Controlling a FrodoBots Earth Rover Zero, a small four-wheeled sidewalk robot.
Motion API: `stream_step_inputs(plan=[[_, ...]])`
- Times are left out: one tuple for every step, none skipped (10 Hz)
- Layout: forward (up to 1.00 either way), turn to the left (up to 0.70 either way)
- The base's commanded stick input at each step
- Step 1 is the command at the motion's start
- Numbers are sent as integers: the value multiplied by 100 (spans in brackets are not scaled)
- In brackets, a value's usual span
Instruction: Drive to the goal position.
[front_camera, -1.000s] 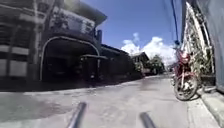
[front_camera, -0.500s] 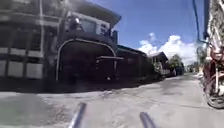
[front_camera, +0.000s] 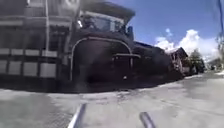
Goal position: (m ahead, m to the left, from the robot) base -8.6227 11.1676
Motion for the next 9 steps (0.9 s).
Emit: stream_step_inputs(plan=[[70, 35], [70, 35], [70, 35], [70, 35], [70, 35], [70, 35], [70, 35], [70, 35], [70, 35]])
